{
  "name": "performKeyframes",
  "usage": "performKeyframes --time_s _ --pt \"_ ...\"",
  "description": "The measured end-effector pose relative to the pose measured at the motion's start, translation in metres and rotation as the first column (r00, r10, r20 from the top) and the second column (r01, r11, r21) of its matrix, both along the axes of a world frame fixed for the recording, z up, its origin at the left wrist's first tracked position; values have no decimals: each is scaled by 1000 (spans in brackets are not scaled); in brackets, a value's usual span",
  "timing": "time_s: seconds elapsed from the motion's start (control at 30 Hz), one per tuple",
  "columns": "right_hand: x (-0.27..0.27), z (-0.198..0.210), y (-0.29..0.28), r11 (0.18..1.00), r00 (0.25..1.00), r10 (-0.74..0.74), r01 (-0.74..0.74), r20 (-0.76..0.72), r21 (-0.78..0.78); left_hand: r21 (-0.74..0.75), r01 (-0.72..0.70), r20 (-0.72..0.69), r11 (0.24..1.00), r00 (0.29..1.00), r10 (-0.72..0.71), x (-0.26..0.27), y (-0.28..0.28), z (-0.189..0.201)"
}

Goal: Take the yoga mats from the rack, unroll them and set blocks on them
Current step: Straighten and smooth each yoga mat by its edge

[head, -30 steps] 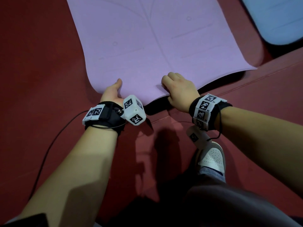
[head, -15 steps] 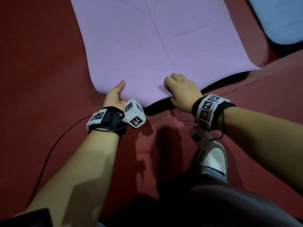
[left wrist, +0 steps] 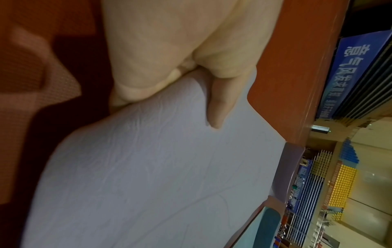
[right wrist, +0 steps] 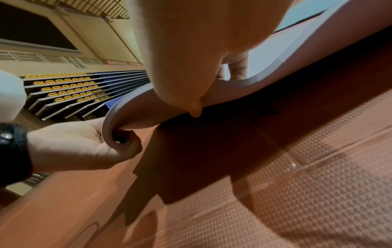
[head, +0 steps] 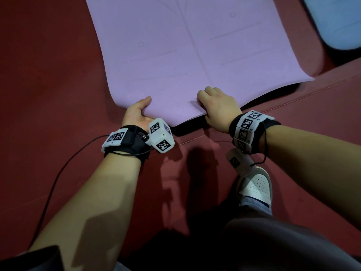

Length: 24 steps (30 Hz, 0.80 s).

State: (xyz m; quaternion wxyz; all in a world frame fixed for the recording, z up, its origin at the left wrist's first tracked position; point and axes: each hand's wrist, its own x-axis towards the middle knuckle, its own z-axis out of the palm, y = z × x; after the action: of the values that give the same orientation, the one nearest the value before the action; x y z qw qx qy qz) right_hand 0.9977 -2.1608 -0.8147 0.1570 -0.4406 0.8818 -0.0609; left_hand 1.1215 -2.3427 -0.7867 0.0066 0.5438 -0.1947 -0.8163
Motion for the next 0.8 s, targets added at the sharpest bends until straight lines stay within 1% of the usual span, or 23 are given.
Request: performKeyframes --time_s 0.13,0.27,0.37,0.43,0.53,0.63,0.73,0.8 --pt "1 0 -1 1000 1000 0 0 -1 11 -10 37 -4 999 999 -37 -1 0 2" --pt "1 1 -1 1000 1000 -5 5 7 22 -27 37 -6 999 999 -38 -2 2 6" --pt "1 3 -1 999 999 -28 27 32 20 -1 39 -1 999 999 -39 -2 2 12" --pt "0 9 -2 996 996 -84 84 29 20 44 21 5 999 1000 -21 -2 4 15" --pt "-6 20 -7 980 980 -197 198 -37 13 130 -4 -3 992 1000 4 -6 11 21" --pt "-13 28 -15 971 970 -234 236 -65 30 148 -5 -38 989 999 11 -12 15 28" --pt "-16 28 -16 978 978 -206 207 -23 27 111 29 -46 993 999 -24 -15 8 33" --pt "-16 25 -10 993 992 -111 113 57 -30 74 44 -13 996 999 -43 -15 3 34"
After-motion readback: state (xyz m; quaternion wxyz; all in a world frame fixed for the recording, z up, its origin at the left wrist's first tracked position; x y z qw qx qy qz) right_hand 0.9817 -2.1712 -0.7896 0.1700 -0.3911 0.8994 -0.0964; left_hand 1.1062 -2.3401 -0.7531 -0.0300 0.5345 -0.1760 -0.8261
